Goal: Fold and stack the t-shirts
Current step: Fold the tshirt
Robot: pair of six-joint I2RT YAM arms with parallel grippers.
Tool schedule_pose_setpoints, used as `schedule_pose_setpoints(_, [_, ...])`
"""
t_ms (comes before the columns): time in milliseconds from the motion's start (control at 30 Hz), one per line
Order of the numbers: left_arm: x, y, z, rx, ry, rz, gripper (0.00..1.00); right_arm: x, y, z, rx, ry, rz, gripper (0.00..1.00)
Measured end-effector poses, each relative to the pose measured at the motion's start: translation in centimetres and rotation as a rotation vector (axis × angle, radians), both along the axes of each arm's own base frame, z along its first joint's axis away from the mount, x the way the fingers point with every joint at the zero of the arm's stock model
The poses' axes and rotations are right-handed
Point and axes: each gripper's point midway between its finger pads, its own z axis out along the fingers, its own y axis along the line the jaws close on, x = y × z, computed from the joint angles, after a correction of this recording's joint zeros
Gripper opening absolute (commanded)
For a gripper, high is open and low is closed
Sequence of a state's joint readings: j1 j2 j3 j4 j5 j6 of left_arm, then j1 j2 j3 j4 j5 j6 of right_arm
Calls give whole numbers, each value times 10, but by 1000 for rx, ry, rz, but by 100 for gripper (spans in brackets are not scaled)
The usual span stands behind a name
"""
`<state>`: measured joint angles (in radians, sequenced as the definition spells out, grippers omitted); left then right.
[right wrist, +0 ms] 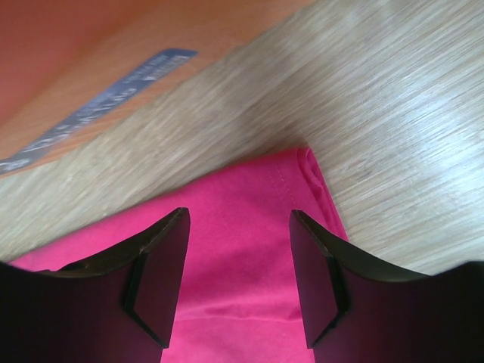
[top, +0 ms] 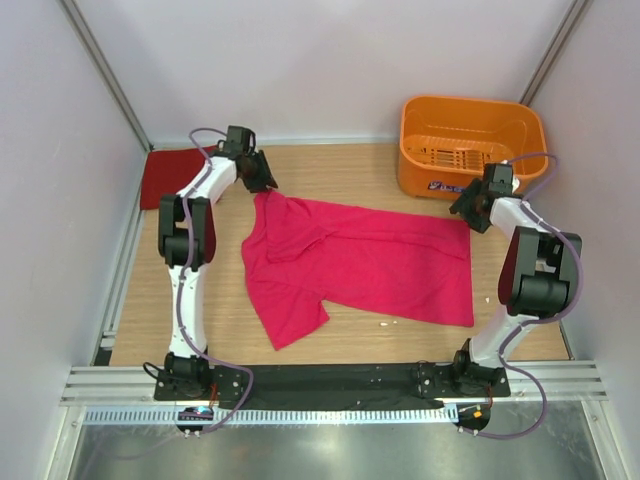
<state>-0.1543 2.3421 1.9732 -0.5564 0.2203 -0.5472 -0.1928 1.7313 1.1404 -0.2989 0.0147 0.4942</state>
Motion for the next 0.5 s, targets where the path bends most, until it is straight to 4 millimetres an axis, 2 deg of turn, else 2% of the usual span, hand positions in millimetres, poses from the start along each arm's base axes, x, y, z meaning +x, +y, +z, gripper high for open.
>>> schedule_pose_setpoints(67, [-1, -1, -5, -4, 11, 1, 28, -1, 0, -10, 2, 26, 4, 63])
schedule_pose_setpoints(133, [-2, -1, -10, -12, 25, 5, 18, -3, 0, -19, 0, 49, 12, 64])
schedule_pose_setpoints(300, [-1, 5, -22, -21, 52, 21, 1, -10, -4, -25, -31, 87, 26, 65])
schedule_pose_setpoints(500, [1, 15, -23, -37, 54, 34, 0, -7, -10, -27, -74, 101, 48, 64])
